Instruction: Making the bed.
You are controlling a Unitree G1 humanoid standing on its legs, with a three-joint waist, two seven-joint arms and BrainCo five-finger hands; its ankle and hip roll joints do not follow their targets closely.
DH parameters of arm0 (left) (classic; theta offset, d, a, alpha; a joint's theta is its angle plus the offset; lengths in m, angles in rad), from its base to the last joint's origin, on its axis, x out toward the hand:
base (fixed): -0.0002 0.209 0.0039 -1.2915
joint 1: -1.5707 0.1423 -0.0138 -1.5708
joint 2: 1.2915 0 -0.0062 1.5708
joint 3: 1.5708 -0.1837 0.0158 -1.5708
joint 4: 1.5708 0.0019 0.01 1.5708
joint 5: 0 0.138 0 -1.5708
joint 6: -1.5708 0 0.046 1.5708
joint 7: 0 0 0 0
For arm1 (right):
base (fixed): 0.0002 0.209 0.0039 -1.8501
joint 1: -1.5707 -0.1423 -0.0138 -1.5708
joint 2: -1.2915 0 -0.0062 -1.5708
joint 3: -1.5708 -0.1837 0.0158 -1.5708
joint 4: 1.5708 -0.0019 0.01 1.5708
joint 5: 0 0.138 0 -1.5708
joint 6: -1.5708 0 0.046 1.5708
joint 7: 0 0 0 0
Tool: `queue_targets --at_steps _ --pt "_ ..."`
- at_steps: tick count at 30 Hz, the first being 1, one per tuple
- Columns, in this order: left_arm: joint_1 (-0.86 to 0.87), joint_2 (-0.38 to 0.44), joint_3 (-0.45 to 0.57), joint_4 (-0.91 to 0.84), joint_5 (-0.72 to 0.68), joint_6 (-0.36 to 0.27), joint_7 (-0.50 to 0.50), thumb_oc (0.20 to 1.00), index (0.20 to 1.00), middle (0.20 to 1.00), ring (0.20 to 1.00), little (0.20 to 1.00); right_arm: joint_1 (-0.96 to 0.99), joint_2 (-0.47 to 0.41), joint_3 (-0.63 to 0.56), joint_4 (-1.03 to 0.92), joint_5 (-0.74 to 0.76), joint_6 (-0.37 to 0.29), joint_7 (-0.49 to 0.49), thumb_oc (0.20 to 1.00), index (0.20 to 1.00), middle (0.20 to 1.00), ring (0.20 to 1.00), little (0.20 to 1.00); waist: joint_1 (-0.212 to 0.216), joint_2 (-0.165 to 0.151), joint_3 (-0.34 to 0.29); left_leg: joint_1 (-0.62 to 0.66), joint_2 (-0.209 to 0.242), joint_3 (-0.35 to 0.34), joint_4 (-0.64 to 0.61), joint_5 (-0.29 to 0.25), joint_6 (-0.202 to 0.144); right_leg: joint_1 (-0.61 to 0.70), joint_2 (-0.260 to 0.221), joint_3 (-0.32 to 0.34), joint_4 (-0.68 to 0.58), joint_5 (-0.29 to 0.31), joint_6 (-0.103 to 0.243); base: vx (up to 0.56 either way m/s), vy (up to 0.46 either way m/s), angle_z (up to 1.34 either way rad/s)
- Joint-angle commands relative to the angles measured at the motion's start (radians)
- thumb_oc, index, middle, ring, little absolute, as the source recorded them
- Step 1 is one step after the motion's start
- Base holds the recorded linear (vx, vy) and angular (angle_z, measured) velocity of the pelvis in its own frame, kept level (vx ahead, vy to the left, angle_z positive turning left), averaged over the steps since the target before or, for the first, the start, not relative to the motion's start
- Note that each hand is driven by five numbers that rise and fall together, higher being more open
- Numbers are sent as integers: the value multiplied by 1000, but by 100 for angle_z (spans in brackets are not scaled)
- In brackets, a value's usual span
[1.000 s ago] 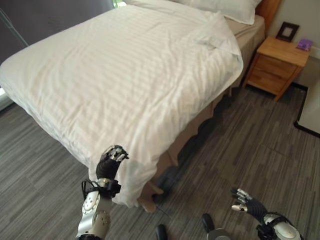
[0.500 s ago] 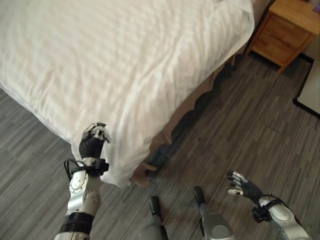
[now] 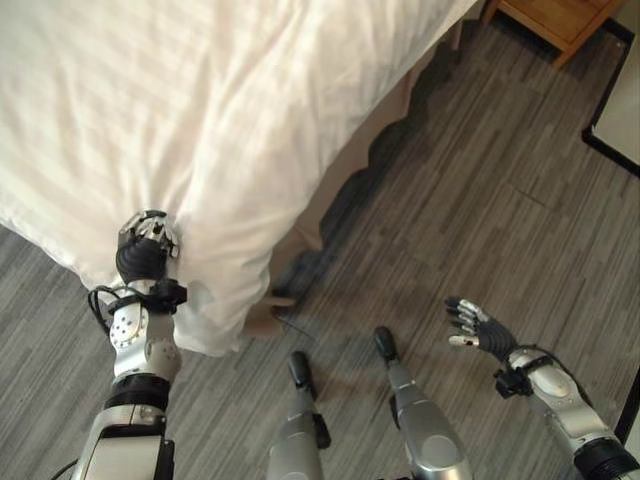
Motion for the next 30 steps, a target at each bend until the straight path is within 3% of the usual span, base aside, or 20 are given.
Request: queue_targets --at_steps 1,10,30 --pt "66 -89 -97 141 45 61 -13 200 200 200 200 200 10 -2 6 -31 34 -41 -16 1000 1000 1000 1000 1000 2 -30 -40 45 22 4 9 5 -53 -38 -22 -29 25 -14 38 0 0 0" --pt "168 -191 -89 201 4 87 -56 200 200 200 200 200 19 26 16 -16 31 -41 -23 1000 1000 1000 1000 1000 18 -31 -23 61 18 -2 9 -2 -49 -21 -26 -40 23 -20 38 0 0 0" --pt "215 -213 -20 369 -4 120 -54 200 200 200 200 200 27 51 27 -2 26 -35 -38 1000 1000 1000 1000 1000 38 -42 -1 61 14 -7 9 -3 -47 -15 -26 -48 21 -20 34 0 0 0"
